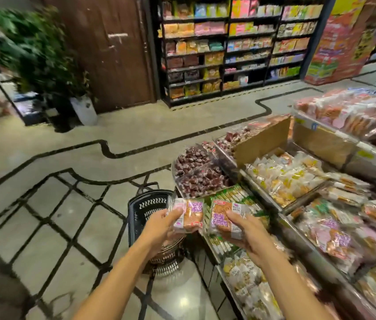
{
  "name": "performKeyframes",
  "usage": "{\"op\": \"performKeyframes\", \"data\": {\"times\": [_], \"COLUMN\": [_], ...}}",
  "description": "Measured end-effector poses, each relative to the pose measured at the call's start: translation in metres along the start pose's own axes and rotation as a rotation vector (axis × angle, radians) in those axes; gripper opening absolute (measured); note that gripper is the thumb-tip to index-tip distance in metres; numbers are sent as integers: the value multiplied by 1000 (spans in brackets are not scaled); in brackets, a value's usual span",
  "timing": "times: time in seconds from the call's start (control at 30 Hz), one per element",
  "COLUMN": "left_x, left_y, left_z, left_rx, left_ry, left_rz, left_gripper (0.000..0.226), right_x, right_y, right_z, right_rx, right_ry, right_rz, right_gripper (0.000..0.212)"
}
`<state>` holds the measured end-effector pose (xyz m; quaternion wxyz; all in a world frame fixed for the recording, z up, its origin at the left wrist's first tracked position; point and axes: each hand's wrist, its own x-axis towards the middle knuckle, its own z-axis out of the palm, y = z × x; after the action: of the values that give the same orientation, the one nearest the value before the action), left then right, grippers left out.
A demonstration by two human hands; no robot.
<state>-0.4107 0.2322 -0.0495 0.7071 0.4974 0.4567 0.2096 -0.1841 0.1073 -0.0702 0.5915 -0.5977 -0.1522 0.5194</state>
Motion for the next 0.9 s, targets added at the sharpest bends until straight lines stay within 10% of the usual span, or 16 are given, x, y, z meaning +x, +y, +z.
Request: {"op": "performKeyframes", "data": {"times": [0.23,0.47,0.9], "left_x": [11,43,149], "left_y": [-4,-7,-11], "left_z": [-95,-161,-249], "left_rx": [-28,-123,-272], "left_ry": [166,296,519], "left_rz": [-28,-62,-113], "left_gripper": [33,33,36], "right_x": [42,113,285], "right_y": [10,18,37], "right_z": [102,167,243], "right_rx": [-83,-113,-193], "right_ry": [-126,-211,-425], "right_rz": [72,143,287], "right_gripper": [39,34,90]}}
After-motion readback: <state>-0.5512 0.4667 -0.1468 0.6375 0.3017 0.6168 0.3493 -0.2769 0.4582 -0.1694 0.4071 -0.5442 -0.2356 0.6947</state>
